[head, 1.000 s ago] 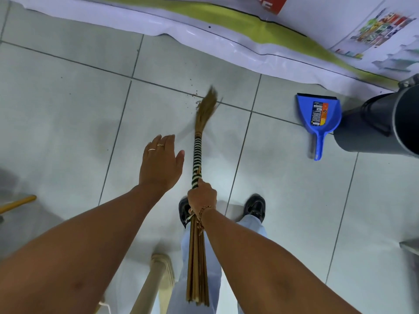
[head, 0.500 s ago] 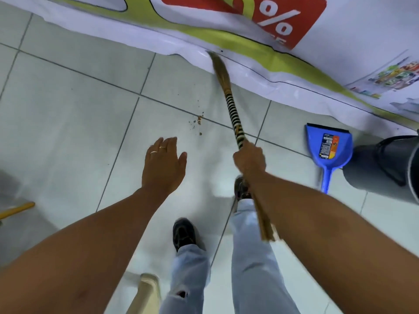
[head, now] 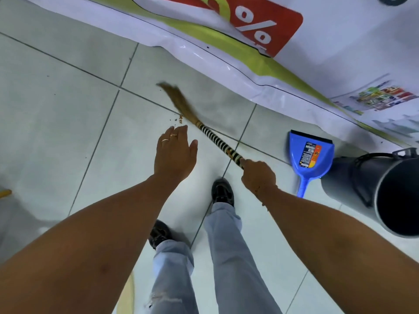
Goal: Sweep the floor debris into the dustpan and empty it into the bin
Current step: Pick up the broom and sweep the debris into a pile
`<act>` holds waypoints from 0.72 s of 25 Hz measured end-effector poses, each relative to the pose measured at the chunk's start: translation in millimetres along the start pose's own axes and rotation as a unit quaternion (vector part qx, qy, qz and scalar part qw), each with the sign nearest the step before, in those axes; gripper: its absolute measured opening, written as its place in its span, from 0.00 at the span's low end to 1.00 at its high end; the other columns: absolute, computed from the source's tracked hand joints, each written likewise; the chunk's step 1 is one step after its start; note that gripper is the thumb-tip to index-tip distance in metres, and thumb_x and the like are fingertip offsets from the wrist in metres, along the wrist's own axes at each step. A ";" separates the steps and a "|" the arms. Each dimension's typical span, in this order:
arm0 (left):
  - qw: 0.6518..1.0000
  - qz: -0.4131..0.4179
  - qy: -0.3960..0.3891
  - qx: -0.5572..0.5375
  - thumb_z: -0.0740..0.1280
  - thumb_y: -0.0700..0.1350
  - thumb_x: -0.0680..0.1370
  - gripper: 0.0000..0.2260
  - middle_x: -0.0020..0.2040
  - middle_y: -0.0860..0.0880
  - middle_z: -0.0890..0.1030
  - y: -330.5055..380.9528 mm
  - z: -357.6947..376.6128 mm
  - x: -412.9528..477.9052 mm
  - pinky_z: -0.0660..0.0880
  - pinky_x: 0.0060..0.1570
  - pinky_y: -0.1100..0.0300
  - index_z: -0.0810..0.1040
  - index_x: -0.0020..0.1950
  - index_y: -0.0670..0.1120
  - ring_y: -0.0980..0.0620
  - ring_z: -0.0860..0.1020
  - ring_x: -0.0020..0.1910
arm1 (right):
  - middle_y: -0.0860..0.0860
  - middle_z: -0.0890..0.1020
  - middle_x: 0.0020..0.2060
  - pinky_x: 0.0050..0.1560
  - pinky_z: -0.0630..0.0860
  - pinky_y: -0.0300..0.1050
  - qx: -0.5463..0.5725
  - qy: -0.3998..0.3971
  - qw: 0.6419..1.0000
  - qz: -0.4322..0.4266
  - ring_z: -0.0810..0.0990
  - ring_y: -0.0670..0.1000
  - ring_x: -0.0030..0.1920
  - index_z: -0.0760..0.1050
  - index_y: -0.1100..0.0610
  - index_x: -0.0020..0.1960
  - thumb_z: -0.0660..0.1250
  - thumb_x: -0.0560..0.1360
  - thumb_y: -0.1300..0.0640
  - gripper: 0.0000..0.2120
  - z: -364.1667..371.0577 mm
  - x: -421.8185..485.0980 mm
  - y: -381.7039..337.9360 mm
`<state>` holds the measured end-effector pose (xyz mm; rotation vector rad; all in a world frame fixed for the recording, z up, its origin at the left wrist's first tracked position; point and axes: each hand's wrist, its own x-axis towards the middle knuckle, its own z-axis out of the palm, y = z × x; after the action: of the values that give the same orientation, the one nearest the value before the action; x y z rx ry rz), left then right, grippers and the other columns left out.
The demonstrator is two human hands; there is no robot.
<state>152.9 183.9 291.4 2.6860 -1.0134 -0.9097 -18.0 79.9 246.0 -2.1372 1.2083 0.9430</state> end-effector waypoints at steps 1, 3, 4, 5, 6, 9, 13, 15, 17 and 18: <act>1.000 0.001 0.000 0.003 0.57 0.48 0.80 0.22 0.68 0.37 0.72 4.5 -0.3 -0.3 0.58 0.73 0.48 0.62 0.70 0.39 0.41 0.61 0.73 | 0.58 0.80 0.55 0.51 0.77 0.50 -0.005 -0.006 1.000 -0.005 0.77 0.60 0.57 0.70 0.57 0.66 0.57 0.78 0.60 0.17 5.3 -9.6 9.2; 1.000 0.010 0.004 0.013 0.57 0.48 0.79 0.21 0.67 0.37 0.73 10.8 0.3 -1.4 0.59 0.73 0.48 0.63 0.70 0.38 0.41 0.62 0.73 | 0.54 0.77 0.59 0.51 0.77 0.50 -0.022 -0.007 0.999 -0.023 0.75 0.58 0.56 0.66 0.53 0.70 0.58 0.77 0.61 0.21 13.6 -30.3 29.8; 1.000 0.010 0.004 0.015 0.58 0.48 0.79 0.21 0.67 0.36 0.73 11.4 0.7 -1.9 0.59 0.73 0.48 0.63 0.69 0.38 0.41 0.62 0.73 | 0.52 0.75 0.62 0.49 0.77 0.51 -0.029 0.004 0.999 -0.038 0.75 0.58 0.56 0.63 0.52 0.71 0.58 0.77 0.62 0.24 17.0 -37.6 40.5; 1.000 0.007 0.005 0.017 0.58 0.47 0.79 0.21 0.66 0.36 0.74 10.8 1.8 -1.7 0.59 0.73 0.48 0.64 0.69 0.38 0.40 0.62 0.73 | 0.51 0.73 0.64 0.46 0.78 0.52 -0.034 0.025 0.998 -0.051 0.74 0.59 0.55 0.62 0.52 0.72 0.59 0.76 0.63 0.26 18.4 -39.3 50.0; 1.000 0.003 0.007 0.018 0.58 0.47 0.79 0.21 0.65 0.36 0.74 8.8 3.2 -1.0 0.59 0.72 0.47 0.64 0.69 0.38 0.40 0.63 0.72 | 0.52 0.73 0.65 0.43 0.78 0.53 -0.035 0.048 0.996 -0.059 0.74 0.60 0.53 0.63 0.53 0.73 0.59 0.75 0.65 0.27 16.0 -34.1 56.1; 1.000 -0.014 0.000 0.018 0.59 0.47 0.79 0.21 0.65 0.36 0.75 3.2 8.0 -1.1 0.59 0.73 0.48 0.64 0.69 0.38 0.40 0.62 0.73 | 0.54 0.73 0.65 0.41 0.77 0.54 -0.033 0.107 0.992 -0.060 0.74 0.63 0.53 0.64 0.55 0.72 0.60 0.73 0.66 0.28 -10.3 10.1 52.5; 0.999 -0.023 -0.015 0.020 0.58 0.47 0.79 0.22 0.67 0.36 0.73 1.9 11.9 -3.1 0.57 0.73 0.48 0.63 0.70 0.38 0.41 0.61 0.73 | 0.58 0.78 0.58 0.51 0.77 0.52 -0.028 0.099 0.994 -0.036 0.75 0.61 0.58 0.69 0.56 0.68 0.59 0.76 0.63 0.20 -64.6 79.4 8.3; 0.999 -0.029 -0.018 0.023 0.58 0.47 0.79 0.22 0.68 0.36 0.72 1.4 9.5 -1.6 0.57 0.73 0.48 0.63 0.70 0.38 0.41 0.61 0.73 | 0.59 0.80 0.56 0.52 0.77 0.51 -0.041 0.079 0.995 -0.049 0.76 0.61 0.59 0.72 0.57 0.65 0.58 0.77 0.62 0.18 -72.9 88.6 -10.3; 0.999 -0.030 -0.016 0.025 0.57 0.46 0.80 0.21 0.67 0.36 0.72 0.8 5.8 0.9 0.58 0.73 0.48 0.63 0.70 0.38 0.40 0.62 0.73 | 0.59 0.80 0.56 0.52 0.76 0.51 -0.075 0.067 0.992 -0.070 0.75 0.61 0.59 0.71 0.56 0.66 0.57 0.77 0.63 0.18 -69.7 85.2 -16.1; 0.999 -0.026 -0.012 0.029 0.57 0.46 0.80 0.20 0.67 0.35 0.73 1.5 4.2 2.1 0.59 0.72 0.48 0.64 0.69 0.38 0.40 0.63 0.72 | 0.59 0.80 0.56 0.51 0.76 0.51 -0.097 0.064 0.990 -0.081 0.75 0.60 0.59 0.71 0.56 0.66 0.57 0.77 0.63 0.18 -66.0 81.8 -14.0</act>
<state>150.9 181.8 287.4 2.7671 -0.9940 -0.9373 45.2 -2.8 225.9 -2.4413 1.0186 0.8944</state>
